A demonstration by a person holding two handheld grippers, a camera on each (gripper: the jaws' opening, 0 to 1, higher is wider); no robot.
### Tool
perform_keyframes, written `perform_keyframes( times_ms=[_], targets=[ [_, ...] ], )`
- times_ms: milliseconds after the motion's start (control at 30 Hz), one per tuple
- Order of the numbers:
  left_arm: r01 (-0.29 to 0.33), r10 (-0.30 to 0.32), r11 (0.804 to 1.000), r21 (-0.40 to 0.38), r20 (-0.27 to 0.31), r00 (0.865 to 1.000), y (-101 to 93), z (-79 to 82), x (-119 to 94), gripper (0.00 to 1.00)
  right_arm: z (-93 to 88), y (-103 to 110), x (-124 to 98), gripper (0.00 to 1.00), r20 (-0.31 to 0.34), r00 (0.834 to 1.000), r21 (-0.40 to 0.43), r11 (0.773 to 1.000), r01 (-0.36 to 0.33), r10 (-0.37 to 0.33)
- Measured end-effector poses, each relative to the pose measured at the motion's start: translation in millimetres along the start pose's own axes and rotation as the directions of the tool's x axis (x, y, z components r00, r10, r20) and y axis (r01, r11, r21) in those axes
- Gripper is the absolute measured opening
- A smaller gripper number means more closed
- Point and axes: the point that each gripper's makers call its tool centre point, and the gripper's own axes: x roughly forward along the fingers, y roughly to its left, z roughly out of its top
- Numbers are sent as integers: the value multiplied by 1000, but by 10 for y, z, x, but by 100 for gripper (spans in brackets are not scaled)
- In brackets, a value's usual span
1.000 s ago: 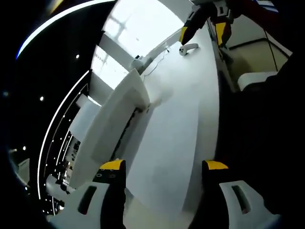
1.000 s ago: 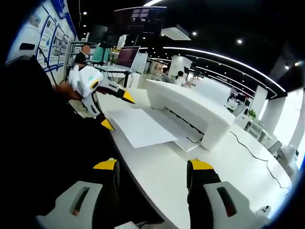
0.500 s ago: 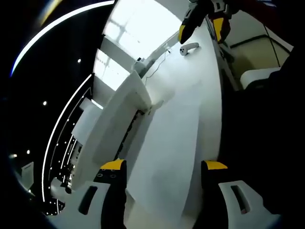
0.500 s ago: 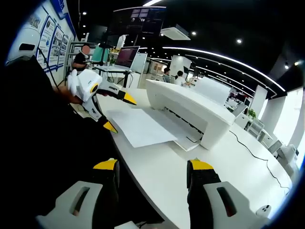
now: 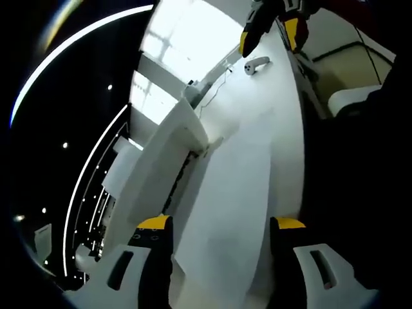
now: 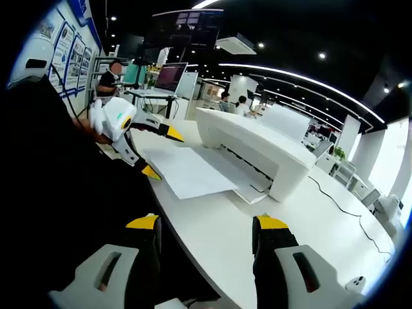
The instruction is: Remove the paper from the printer output slot and place it on top of the printer
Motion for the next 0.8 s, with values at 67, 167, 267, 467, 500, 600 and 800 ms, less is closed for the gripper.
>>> perform_keyframes(
  times_ms=[67,167,267,467,500,600,800],
  targets=[
    [2,-2,1000,7,2,1000,-19,15,6,64,3,0,-1,53,1,1000,0,1000,0,0],
    [-10,10,999,32,-3,1000,-21,25,20,64,-2,0,1,53,1,1000,1,1000,1,-1],
    [-13,13,999,51,0,1000,-41,49,23,63,-12,7,9,53,-1,1000,2,1000,-2,2],
    [-15,16,997,82,-11,1000,-66,35,57,58,-13,18,15,53,0,1000,1,1000,-4,4],
    [-15,16,996,84,-10,1000,-75,38,66,58,-19,17,14,53,-2,1000,2,1000,-4,4],
    [-44,47,989,139,-22,999,-44,37,80,57,-27,10,10,53,-3,1000,4,1000,-1,1],
    [-52,58,985,165,-32,998,-44,20,97,54,-24,11,9,53,-1,1000,3,1000,-1,1]
  ],
)
